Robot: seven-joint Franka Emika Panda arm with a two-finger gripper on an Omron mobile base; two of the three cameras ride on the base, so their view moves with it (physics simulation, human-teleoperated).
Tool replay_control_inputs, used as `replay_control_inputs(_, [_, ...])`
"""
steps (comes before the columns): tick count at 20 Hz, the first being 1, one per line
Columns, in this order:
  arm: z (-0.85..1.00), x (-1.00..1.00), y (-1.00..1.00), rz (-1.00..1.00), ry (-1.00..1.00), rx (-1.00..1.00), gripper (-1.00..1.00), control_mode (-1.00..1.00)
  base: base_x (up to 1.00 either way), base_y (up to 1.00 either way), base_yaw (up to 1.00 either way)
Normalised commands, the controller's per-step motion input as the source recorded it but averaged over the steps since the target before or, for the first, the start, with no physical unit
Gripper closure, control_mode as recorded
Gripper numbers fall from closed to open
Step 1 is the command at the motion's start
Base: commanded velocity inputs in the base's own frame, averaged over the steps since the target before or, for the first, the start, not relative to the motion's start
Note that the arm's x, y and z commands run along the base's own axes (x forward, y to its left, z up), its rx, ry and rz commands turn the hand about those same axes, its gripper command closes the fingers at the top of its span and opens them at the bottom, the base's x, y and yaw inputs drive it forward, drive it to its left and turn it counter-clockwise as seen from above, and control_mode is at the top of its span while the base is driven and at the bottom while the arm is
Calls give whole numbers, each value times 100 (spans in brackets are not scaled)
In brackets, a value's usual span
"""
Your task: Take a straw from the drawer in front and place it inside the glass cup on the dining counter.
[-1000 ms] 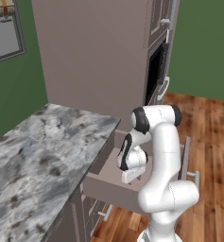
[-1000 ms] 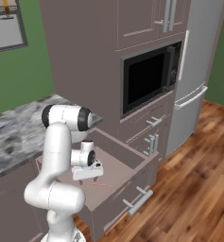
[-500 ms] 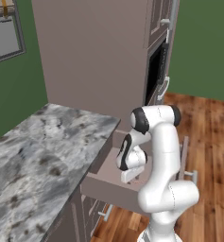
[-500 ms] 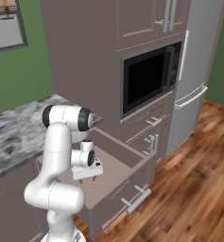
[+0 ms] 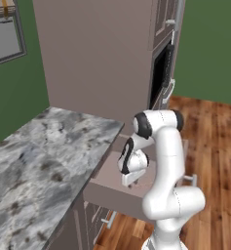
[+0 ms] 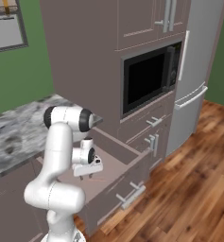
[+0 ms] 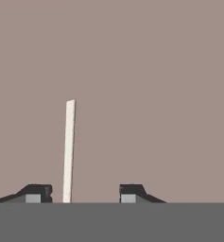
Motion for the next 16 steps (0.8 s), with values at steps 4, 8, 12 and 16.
replay_control_inputs(4, [-82, 0, 0, 0, 0, 0, 100, -100, 0, 0, 0])
replay_control_inputs(8, [-76, 0, -2, 0, 0, 0, 100, -100, 0, 0, 0])
replay_control_inputs(12, [-56, -4, -10, 0, 0, 0, 100, -100, 0, 0, 0])
replay_control_inputs(16, [-17, -16, -24, 0, 0, 0, 100, -100, 0, 0, 0])
